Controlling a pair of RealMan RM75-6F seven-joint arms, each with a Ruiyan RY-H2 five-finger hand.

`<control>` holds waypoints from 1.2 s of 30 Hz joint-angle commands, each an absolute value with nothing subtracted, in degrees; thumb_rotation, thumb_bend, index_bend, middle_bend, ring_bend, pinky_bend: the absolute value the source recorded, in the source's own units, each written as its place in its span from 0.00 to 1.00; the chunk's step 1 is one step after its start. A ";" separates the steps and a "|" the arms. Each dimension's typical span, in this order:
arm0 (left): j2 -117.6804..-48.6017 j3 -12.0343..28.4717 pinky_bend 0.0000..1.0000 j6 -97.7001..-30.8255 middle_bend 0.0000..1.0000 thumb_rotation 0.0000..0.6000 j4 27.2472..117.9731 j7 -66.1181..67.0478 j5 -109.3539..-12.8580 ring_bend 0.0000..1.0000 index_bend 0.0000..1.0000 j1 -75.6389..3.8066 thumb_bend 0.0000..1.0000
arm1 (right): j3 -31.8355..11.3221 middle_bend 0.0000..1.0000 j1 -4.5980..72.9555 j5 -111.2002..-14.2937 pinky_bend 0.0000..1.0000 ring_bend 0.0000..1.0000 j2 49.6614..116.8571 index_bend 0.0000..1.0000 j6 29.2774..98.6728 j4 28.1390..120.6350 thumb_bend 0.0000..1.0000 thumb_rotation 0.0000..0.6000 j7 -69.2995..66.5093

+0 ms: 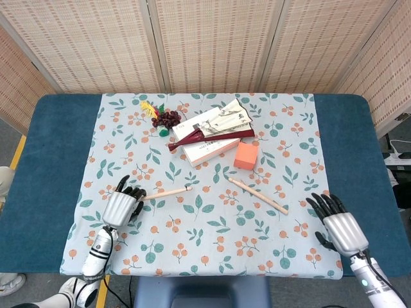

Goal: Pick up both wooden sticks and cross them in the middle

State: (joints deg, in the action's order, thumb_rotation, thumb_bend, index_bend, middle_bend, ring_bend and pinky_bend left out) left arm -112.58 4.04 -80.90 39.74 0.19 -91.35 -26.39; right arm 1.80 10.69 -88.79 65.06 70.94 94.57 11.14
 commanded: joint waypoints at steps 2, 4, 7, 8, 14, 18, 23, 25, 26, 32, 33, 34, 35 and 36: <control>-112.12 3.06 0.17 -84.15 0.89 1.00 37.88 -5.00 -92.30 0.51 0.86 -25.22 0.52 | -0.11 0.00 12.37 -84.14 0.00 0.00 69.71 0.00 67.85 93.07 0.29 1.00 16.18; -111.91 2.63 0.17 -84.71 0.89 1.00 37.22 -5.81 -92.63 0.51 0.86 -25.02 0.52 | -1.29 0.03 12.80 -81.99 0.00 0.00 72.71 0.00 67.68 92.39 0.29 1.00 18.53; -111.55 2.09 0.17 -84.73 0.89 1.00 36.28 -6.72 -92.76 0.51 0.86 -24.77 0.52 | -2.80 0.14 13.77 -79.02 0.00 0.00 77.64 0.03 67.21 90.76 0.29 1.00 22.41; -111.40 1.92 0.17 -84.66 0.89 1.00 35.96 -7.07 -92.76 0.52 0.86 -24.69 0.52 | -3.31 0.16 14.33 -77.65 0.00 0.00 79.43 0.05 66.66 90.18 0.29 1.00 24.20; -110.92 1.53 0.17 -84.90 0.89 1.00 34.77 -8.65 -92.78 0.51 0.86 -24.50 0.52 | -5.23 0.20 17.10 -72.24 0.00 0.00 85.94 0.09 64.62 87.71 0.29 1.00 32.53; -110.42 1.67 0.17 -85.65 0.89 1.00 34.34 -9.43 -92.75 0.52 0.86 -24.43 0.52 | -6.54 0.21 18.25 -69.94 0.00 0.00 88.14 0.10 64.48 87.60 0.29 1.00 35.15; -109.40 1.59 0.17 -85.88 0.89 1.00 33.89 -11.02 -92.55 0.52 0.86 -24.28 0.52 | -8.75 0.26 21.07 -63.94 0.00 0.00 91.94 0.15 63.48 86.72 0.29 1.00 41.07; -109.19 1.48 0.17 -85.80 0.89 1.00 33.79 -11.14 -92.50 0.52 0.86 -24.20 0.52 | -9.10 0.29 22.05 -62.21 0.00 0.00 93.05 0.18 63.15 85.89 0.29 1.00 42.99; -109.07 1.42 0.17 -85.90 0.89 1.00 33.72 -11.16 -92.48 0.52 0.86 -24.12 0.52 | -9.30 0.30 22.69 -61.17 0.00 0.00 93.76 0.18 62.80 85.29 0.29 1.00 43.86; -108.48 1.43 0.17 -86.37 0.89 1.00 33.78 -11.35 -92.18 0.52 0.86 -23.71 0.52 | -9.63 0.33 24.97 -57.74 0.01 0.02 96.55 0.23 62.15 82.66 0.29 1.00 45.98; -108.39 1.42 0.17 -86.49 0.89 1.00 33.82 -11.31 -92.18 0.52 0.86 -23.67 0.52 | -9.51 0.35 25.13 -57.61 0.01 0.04 96.73 0.26 62.26 82.49 0.29 1.00 46.10; -108.31 1.42 0.17 -86.58 0.89 1.00 33.86 -11.26 -92.15 0.52 0.86 -23.61 0.52 | -9.34 0.38 25.24 -57.46 0.02 0.07 96.85 0.30 62.33 82.38 0.29 1.00 46.15; -108.21 1.45 0.17 -86.64 0.89 1.00 33.94 -11.22 -92.09 0.52 0.86 -23.57 0.52 | -9.14 0.39 25.35 -57.27 0.03 0.09 96.92 0.33 62.42 82.35 0.29 1.00 46.11; -108.15 1.44 0.17 -86.63 0.89 1.00 34.03 -11.19 -92.05 0.52 0.86 -23.53 0.52 | -9.00 0.42 25.42 -57.20 0.03 0.12 96.95 0.37 62.53 82.33 0.29 1.00 46.07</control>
